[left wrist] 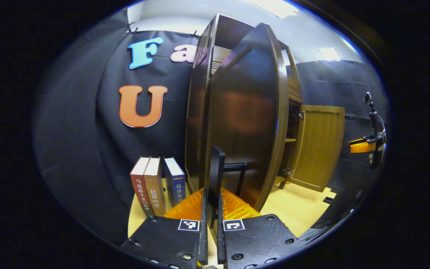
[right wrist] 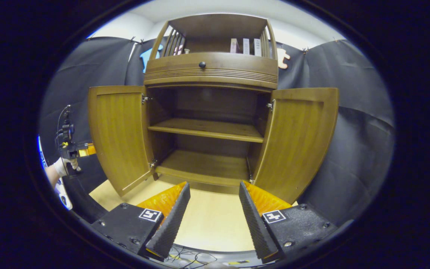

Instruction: Open the right door of the double-door shoe cabinet with the right hand, and open the left door with the left hand.

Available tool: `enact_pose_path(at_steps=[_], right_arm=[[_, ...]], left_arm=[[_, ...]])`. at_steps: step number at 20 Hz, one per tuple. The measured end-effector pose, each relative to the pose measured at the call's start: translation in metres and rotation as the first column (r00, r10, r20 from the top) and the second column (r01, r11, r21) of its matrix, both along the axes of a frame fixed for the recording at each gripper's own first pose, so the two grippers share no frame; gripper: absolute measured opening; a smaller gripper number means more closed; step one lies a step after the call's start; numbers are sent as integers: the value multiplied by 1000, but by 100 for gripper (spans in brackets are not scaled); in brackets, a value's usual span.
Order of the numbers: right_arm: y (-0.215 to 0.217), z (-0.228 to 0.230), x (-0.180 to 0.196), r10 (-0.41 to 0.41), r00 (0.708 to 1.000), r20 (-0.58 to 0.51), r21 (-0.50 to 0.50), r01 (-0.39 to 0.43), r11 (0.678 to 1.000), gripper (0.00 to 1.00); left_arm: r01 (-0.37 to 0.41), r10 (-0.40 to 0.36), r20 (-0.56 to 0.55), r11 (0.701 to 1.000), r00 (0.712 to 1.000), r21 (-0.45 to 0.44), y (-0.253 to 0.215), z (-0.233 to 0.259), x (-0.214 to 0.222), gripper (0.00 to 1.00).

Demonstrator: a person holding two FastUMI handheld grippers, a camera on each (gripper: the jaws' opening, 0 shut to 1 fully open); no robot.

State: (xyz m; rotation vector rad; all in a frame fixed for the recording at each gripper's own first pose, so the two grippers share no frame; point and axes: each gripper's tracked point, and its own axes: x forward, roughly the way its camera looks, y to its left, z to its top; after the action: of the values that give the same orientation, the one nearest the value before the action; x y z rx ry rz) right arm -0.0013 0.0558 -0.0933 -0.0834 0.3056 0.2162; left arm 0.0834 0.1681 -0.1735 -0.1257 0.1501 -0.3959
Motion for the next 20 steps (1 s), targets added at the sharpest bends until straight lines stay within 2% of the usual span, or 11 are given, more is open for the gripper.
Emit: enact_pose_path(at_steps=[1,2,3,5,8,10,14,17,18,19,20], right_arm=[[1,2,0,0,1000,4,-3,0,1000,84],[3,2,1,-5,1000,13,-8,5,1000,84],[1,4,3,-10,1000,24,-10,11,1000,84],[-6,12,7,-28,998,48,-2,28,1000,84],[-12,24,10,-39,995,89,12,38,999,84],[-15,30,12,-38,992,118,11,37,999,84],[-26,36,17,-26,992,122,47,21,999,84],[-39,42,21,-37,992,121,97,25,995,84],[-47,43,22,-46,992,121,106,33,994,84],[-54,45,22,-53,991,125,114,39,993,84],[-60,47,21,-58,989,133,122,41,992,84]], left_arm=[[-7,7,-9,1000,1000,15,2,0,-2,10],[-21,22,-14,999,1000,36,9,0,-9,19],[-28,29,-21,998,999,51,13,0,-16,15],[-66,68,-22,995,997,69,20,8,-35,49],[-212,211,12,974,977,78,31,35,-59,100],[-325,323,29,943,946,77,27,57,-75,95],[-454,448,76,883,891,118,-18,101,-96,95],[-475,466,97,873,879,109,-78,128,-102,95],[-479,465,122,870,877,120,-94,132,-104,100],[-472,456,133,872,880,131,-113,137,-103,96],[-469,455,130,874,881,127,-131,139,-102,96]])
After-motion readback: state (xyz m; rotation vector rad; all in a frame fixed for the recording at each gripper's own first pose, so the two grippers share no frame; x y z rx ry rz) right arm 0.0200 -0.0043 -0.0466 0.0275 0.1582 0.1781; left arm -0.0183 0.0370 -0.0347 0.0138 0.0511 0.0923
